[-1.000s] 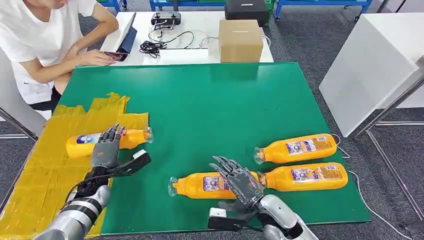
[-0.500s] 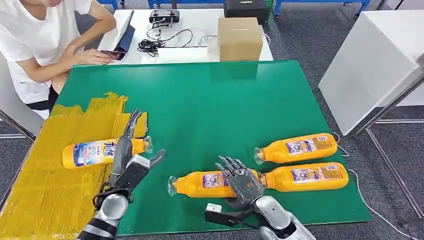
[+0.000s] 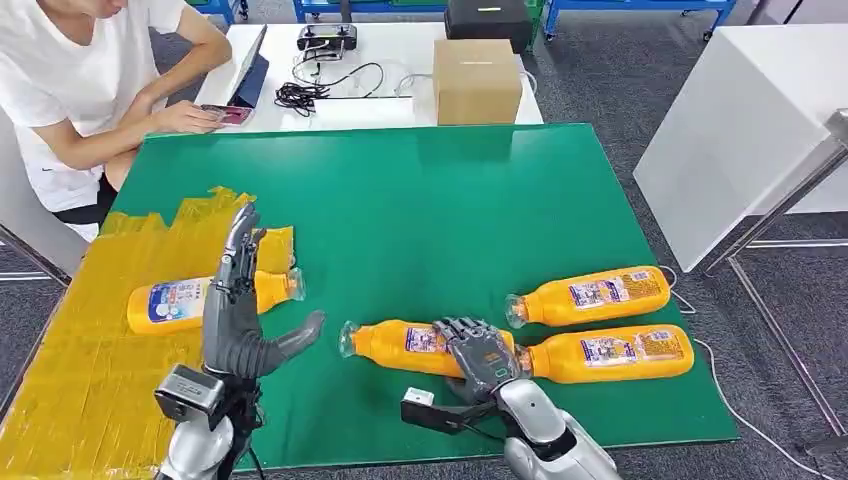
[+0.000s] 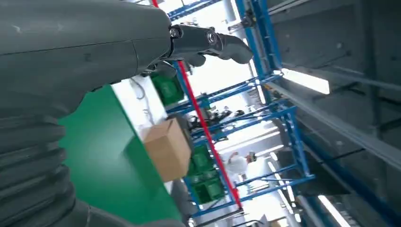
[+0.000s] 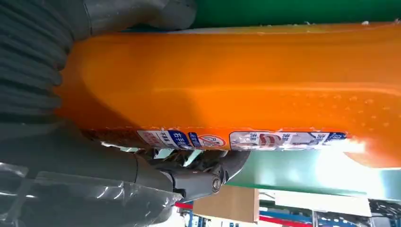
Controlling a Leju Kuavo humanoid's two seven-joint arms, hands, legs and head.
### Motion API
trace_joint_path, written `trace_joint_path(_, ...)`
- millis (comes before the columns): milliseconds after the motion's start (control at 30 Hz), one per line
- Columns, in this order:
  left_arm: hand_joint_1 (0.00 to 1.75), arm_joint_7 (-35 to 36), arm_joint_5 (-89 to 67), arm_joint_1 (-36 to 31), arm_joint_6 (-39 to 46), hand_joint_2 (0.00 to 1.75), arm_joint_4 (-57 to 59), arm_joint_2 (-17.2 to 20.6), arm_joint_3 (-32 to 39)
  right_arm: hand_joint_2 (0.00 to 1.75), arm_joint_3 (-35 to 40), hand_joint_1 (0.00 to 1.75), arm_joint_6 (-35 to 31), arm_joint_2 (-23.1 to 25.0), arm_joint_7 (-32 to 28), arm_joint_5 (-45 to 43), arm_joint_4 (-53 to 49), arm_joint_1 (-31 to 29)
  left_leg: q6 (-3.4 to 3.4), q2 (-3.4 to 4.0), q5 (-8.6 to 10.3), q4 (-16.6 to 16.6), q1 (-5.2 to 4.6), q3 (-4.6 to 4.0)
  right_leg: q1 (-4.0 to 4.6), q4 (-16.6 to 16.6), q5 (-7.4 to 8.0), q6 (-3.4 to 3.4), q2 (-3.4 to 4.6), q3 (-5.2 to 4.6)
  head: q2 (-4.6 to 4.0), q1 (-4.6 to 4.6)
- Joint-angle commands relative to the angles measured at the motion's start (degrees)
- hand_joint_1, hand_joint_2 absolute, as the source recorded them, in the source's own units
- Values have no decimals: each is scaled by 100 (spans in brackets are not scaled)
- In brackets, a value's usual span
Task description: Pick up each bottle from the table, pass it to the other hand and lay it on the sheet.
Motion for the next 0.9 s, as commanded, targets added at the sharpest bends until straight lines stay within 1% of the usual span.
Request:
trace_joint_path(33, 0, -122, 90, 125, -126, 175, -347, 50, -106, 175, -334, 175, -116, 237, -107, -126, 649, 122, -3, -4, 1, -5, 3, 7, 3, -8, 1, 1, -5, 10, 0, 0)
trace_joint_path(100, 0, -91, 196, 162, -233, 175, -404, 51, -118, 175, -483, 175, -271, 314, -213, -253, 512, 176, -6, -7, 4, -11, 4, 2, 4, -14, 3, 2, -10, 7, 0, 0)
trace_joint_path(200, 0, 292, 830, 274, -537, 175, -406, -31, 39, 175, -853, 175, -745, 432, -467, -559, -55, 506, -3, -8, 1, -5, 1, 5, 0, -5, -1, 1, -9, 7, 0, -2)
trace_joint_path(333, 0, 290, 851, 284, -548, 175, -387, -24, 63, 175, -863, 175, -743, 420, -462, -556, -148, 551, -5, -9, -1, -8, 0, 2, -1, -7, -4, 1, -11, 7, 0, 0)
trace_joint_path(367, 0, 401, 1002, 314, -596, 175, -338, -44, 140, 175, -1094, 175, -1221, 541, -900, -826, -449, 739, -5, -8, -1, -7, 1, -8, 0, -7, -3, 0, -10, 13, 0, -2)
trace_joint_path(400, 0, 503, 1010, 325, -596, 175, -282, -11, 145, 175, -1230, 175, -1490, 641, -1206, -1091, -650, 840, -4, -6, 1, -5, 1, -18, 1, -6, -1, -1, -7, 44, 0, -2)
trace_joint_path(433, 0, 645, 979, 327, -602, 175, -194, 40, 135, 175, -1320, 175, -1757, 714, -1532, -1357, -920, 948, -3, -7, 0, -5, 1, -18, 1, -6, -4, 0, -9, 46, 0, -2)
trace_joint_path(500, 0, 785, 947, 274, -560, 175, 133, 86, 123, 175, -1481, 175, -2037, 836, -2149, -2104, -1615, 1174, -3, -10, 2, -2, -2, -18, -2, 1, -5, -1, -11, 44, 0, 0)
trace_joint_path(567, 0, 831, 1162, 236, -567, 175, 295, 21, 144, 175, -1574, 175, -2246, 930, -2507, -2533, -2009, 1269, -2, -16, 6, -1, -6, -39, -6, 6, -3, 0, -10, 27, 0, -2)
trace_joint_path(600, 0, 848, 1274, 205, -597, 175, 359, 32, 118, 175, -1597, 175, -2245, 939, -2630, -2756, -2127, 1297, -5, -17, 0, -1, -5, -33, -5, 6, -9, -1, -12, 34, 0, 0)
trace_joint_path(667, 0, 923, 1518, 114, -623, 175, 512, 57, 44, 175, -1692, 175, -2195, 993, -2758, -3242, -2392, 1328, -2, -17, 7, 0, -4, -66, -3, 5, 0, 0, -8, 3, 0, -2)
trace_joint_path(733, 0, 984, 1748, 27, -739, 175, 605, 113, -44, 175, -1792, 175, -2186, 1044, -2970, -3656, -2553, 1334, -2, -20, 3, 0, -4, -61, -3, 4, -5, 0, -14, 7, 0, -2)
trace_joint_path(833, 0, 1068, 1920, -41, -820, 175, 664, 163, -99, 175, -1887, 175, -2101, 1107, -3134, -4111, -2653, 1309, -5, -20, 3, -1, -4, -65, -3, 3, -5, -1, -14, 1, 0, -2)
trace_joint_path(900, 0, 1121, 2005, -78, -869, 175, 709, 174, -127, 175, -1904, 175, -2046, 1136, -3179, -4258, -2640, 1269, -5, -20, 3, -2, -4, -65, -5, 2, -5, 0, -15, 0, 0, 0)
